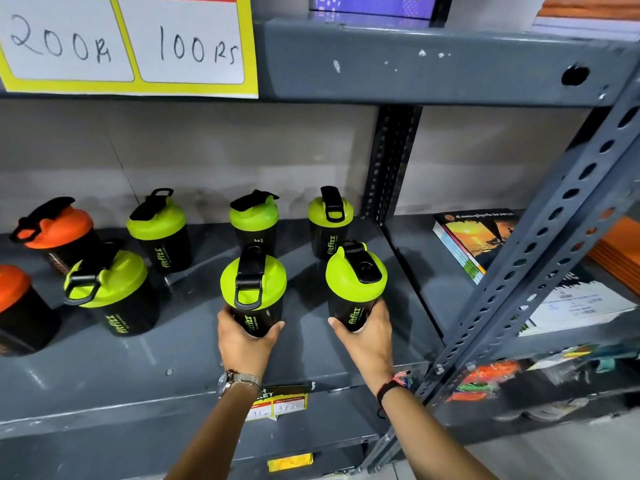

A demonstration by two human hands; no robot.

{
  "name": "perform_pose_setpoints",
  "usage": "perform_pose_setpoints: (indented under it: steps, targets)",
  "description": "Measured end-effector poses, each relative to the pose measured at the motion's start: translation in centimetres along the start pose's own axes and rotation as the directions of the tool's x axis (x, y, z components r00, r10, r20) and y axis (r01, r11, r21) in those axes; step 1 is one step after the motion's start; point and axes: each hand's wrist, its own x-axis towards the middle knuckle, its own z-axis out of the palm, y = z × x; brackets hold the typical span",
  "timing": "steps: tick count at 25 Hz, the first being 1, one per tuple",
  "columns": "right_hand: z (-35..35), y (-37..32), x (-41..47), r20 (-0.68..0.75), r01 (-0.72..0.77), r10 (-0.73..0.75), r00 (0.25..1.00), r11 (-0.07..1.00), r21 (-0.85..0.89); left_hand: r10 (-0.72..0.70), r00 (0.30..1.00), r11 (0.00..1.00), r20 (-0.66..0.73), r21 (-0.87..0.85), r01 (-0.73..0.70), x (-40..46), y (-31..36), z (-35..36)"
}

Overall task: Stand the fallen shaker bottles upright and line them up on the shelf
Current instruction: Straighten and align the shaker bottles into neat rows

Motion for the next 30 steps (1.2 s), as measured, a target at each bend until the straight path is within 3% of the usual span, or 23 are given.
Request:
perform_pose_setpoints:
  steps: [20, 26, 30]
  targets:
    - [-0.9, 0.1, -1.0, 0.057, -0.053, 0.055, 0.997, 0.998, -0.041, 0.072, 0.996, 0.997, 0.057, -0.001, -0.073, -1.0, -0.7, -0.9]
    - [0.1, -0.5, -6.2, -0.094, -0.073, 0.064, 0.993, 0.993, -0.097, 0.061, 0.984, 0.998, 0.168, -0.036, -0.056, -0.9, -3.0, -4.6]
    - [4.1, -3.2, -10.7, -0.113, 0.005, -0.008, 0.994, 1.0, -0.021, 0.051, 0.996, 0.996, 0.074, -0.079, -0.045, 1.1, -5.9, -10.3]
